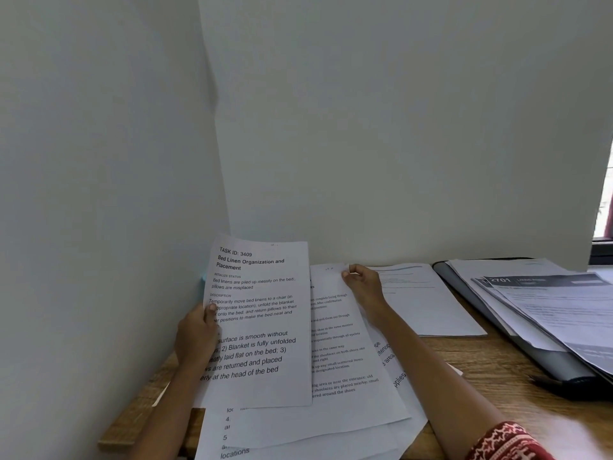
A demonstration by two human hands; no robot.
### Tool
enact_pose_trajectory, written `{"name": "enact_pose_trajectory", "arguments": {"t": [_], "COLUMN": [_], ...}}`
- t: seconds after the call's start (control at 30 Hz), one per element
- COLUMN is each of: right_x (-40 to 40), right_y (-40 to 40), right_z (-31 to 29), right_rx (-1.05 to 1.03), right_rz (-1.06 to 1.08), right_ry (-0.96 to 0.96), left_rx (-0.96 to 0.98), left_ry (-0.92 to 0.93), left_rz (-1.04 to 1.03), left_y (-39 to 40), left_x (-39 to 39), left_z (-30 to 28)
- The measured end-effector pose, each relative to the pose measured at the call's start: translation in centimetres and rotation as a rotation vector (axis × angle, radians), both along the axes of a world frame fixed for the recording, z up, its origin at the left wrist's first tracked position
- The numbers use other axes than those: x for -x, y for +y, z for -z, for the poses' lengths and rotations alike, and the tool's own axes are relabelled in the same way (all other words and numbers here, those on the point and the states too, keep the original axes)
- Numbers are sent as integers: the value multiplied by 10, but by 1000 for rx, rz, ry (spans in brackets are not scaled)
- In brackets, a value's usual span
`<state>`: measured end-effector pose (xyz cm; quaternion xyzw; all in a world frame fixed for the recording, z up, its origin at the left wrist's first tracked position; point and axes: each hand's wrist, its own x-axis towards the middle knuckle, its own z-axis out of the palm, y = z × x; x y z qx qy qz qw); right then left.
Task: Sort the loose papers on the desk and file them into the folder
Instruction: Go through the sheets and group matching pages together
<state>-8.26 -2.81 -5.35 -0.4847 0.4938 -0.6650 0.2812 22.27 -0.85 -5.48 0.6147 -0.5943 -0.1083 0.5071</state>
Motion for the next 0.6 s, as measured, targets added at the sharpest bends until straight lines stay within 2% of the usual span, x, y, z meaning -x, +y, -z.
{"name": "enact_pose_trajectory", "arguments": {"t": [0.6], "right_x": [-1], "right_y": [2], "right_z": [-2], "right_rx": [-4], "right_rz": [-7], "right_ry": [-26], "left_rx": [1], "left_ry": [-3], "left_rz": [-5], "left_y": [0], "left_x": [0], "left_z": [0]}}
